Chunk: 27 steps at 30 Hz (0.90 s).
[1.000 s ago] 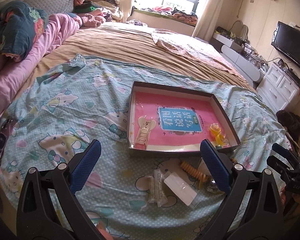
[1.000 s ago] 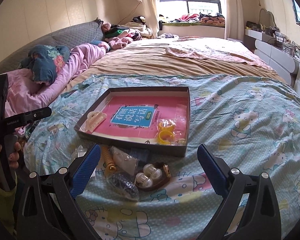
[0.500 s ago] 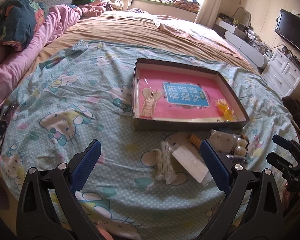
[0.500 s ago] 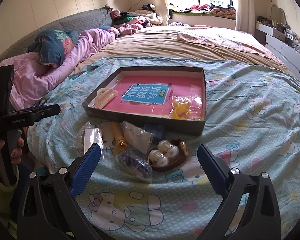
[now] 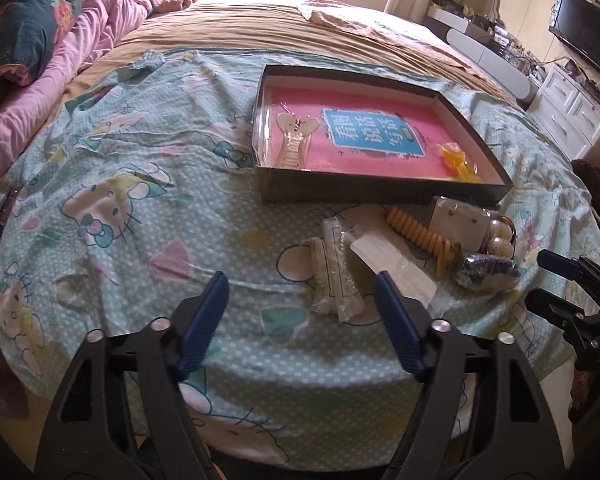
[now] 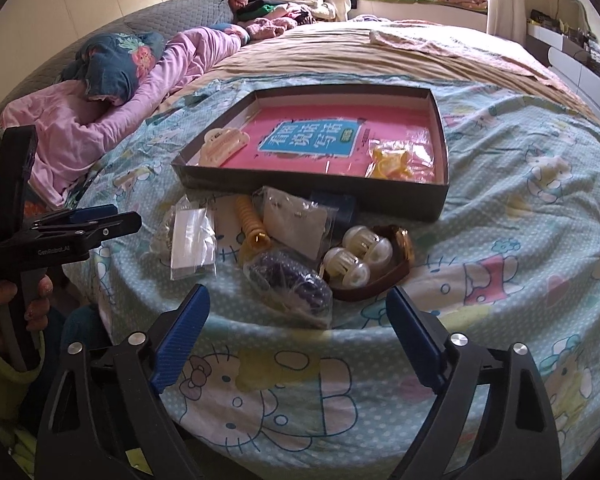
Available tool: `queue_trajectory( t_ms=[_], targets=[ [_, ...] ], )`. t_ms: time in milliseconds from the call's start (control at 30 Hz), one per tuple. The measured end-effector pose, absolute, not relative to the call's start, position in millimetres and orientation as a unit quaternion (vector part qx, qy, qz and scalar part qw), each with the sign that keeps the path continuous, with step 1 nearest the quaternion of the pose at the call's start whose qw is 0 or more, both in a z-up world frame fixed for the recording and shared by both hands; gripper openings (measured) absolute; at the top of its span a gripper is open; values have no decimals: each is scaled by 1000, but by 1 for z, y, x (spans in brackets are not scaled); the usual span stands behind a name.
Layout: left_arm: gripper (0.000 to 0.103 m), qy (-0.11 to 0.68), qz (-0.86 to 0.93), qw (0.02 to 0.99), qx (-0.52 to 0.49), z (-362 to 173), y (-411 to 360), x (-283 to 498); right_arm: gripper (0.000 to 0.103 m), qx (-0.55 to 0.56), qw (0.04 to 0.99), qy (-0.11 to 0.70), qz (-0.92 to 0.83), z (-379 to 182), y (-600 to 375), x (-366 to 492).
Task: Organize jewelry
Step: 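Grasp the clear packet with the left tool while the right tool grasps the dark bead bag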
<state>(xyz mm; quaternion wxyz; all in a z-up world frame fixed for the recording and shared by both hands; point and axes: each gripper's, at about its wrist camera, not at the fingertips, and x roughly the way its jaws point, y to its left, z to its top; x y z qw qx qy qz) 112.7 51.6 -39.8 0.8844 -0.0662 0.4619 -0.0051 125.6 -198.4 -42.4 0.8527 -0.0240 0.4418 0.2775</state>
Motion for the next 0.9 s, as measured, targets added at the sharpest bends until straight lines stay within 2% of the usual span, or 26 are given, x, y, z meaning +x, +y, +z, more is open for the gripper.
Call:
queue_trajectory(
  t_ms=[67,133,200,233,267,300,533,900],
  targets=[
    [45,468,-12,881,-70,-44,49,114,77,-22,849,449,278,-48,-199,128],
    [39,475,-18,877,-72,-49,47,115,71,-19,845,456,279,-53,-198,130],
    [38,482,-22,873,-72,-55,44,117,63,-12,840,462,284,-59,-199,132],
    [36,484,-24,872,-72,-56,43,117,57,-11,838,464,286,-61,-198,133],
    [35,487,-26,870,-72,-59,42,118,46,-10,835,468,291,-63,-197,133],
    [35,489,-26,869,-71,-60,41,118,43,-10,829,473,298,-66,-195,133],
    [36,492,-24,867,-75,-68,41,124,43,-31,827,462,319,-67,-183,132],
    [36,491,-43,866,-81,-70,37,128,58,-58,828,444,337,-79,-164,148]
  ],
)
